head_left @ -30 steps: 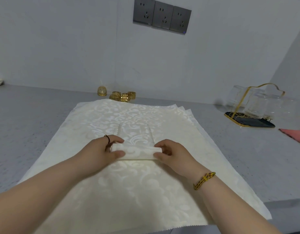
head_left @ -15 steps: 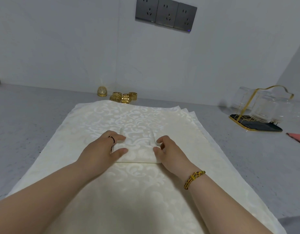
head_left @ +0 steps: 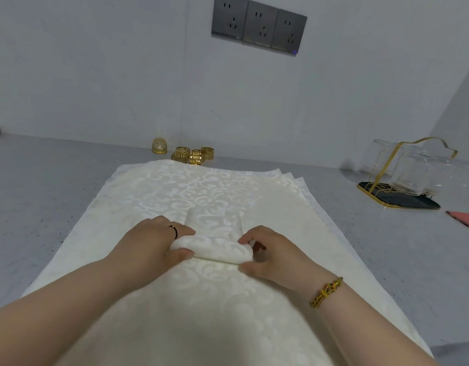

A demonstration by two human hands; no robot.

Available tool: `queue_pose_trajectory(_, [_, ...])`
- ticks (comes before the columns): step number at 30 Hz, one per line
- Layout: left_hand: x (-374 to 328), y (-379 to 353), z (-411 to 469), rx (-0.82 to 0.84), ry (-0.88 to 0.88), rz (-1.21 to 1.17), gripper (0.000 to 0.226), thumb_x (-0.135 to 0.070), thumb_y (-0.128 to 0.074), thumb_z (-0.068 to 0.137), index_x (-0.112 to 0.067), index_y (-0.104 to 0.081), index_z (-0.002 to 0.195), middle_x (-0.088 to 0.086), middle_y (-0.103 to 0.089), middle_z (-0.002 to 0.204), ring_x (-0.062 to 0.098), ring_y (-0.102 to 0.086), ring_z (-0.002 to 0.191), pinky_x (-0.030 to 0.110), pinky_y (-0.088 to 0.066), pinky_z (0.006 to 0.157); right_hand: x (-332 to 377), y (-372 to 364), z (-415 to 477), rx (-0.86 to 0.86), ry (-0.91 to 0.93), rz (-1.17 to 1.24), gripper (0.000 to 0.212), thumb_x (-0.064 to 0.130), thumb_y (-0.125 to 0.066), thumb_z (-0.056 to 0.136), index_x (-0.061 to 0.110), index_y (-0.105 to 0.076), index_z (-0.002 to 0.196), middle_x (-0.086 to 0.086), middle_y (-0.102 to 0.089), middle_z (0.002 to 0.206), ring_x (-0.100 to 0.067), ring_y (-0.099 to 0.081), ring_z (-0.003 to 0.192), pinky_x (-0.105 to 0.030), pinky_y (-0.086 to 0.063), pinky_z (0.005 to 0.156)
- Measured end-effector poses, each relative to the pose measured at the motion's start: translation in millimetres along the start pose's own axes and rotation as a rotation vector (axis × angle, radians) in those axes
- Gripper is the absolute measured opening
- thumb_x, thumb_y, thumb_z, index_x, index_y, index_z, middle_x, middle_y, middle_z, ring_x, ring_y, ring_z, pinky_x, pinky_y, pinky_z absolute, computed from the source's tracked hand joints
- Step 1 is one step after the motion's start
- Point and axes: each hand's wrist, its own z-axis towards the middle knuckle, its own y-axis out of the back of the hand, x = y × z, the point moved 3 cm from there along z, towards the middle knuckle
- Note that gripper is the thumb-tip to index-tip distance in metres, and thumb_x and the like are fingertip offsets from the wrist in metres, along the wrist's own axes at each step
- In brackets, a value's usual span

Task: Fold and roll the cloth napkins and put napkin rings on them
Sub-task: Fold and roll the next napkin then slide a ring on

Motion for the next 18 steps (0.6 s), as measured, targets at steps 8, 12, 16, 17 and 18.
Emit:
queue_pose_trajectory(8, [-3,12,-25,0.141,0.172,-0.198,0.007,-0.045,-0.047,0.089,-0.045,-0.049,0.083,-0.011,-0.048,0.088,0.001,-0.047,0.082,0.007,-0.033,0.068,3,-2,-8,-0.032,-0.012,0.182,0.016,0.024,-0.065,0.083,0.033,-0.052,0.086,0.018,-0.052,0.078,0.002,-0.049,0.066,-0.009,-0.038,0.069])
queue_pose_trajectory(12, [10,0,-13,0.068,0.287,-0.341,0.043,-0.043,-0.048,0.088,-0.008,-0.043,0.063,-0.002,-0.047,0.077,0.014,-0.045,0.075,0.026,-0.033,0.065,4,-3,6,-0.05,-0.101,0.334,0.016,0.022,-0.06,0.087,0.025,-0.05,0.074,0.007,-0.054,0.07,-0.009,-0.048,0.066,-0.022,-0.039,0.069])
queue_pose_trajectory(16, [11,-3,-6,0.006,0.351,-0.353,0.043,-0.039,-0.046,0.091,-0.012,-0.032,0.06,-0.006,-0.043,0.078,0.017,-0.042,0.082,0.027,-0.028,0.071,2,-3,18,-0.062,-0.17,0.288,0.025,0.029,-0.055,0.09,0.021,-0.049,0.066,0.002,-0.052,0.069,-0.009,-0.044,0.061,-0.019,-0.035,0.063])
queue_pose_trajectory(17, [11,-2,-4,-0.018,0.347,-0.343,0.034,-0.038,-0.046,0.092,-0.014,-0.041,0.068,-0.007,-0.046,0.085,0.016,-0.045,0.088,0.025,-0.029,0.073,1,-5,22,-0.061,-0.188,0.279,0.028,0.03,-0.054,0.09,0.02,-0.049,0.065,0.005,-0.051,0.066,-0.007,-0.043,0.059,-0.018,-0.034,0.06])
queue_pose_trajectory(18, [11,-1,-3,-0.05,0.339,-0.328,0.02,-0.036,-0.047,0.092,-0.018,-0.049,0.084,-0.009,-0.049,0.093,0.015,-0.047,0.092,0.023,-0.029,0.076,0,-6,25,-0.063,-0.206,0.255,0.029,0.032,-0.054,0.09,0.02,-0.048,0.064,0.007,-0.05,0.063,-0.005,-0.042,0.057,-0.017,-0.033,0.058])
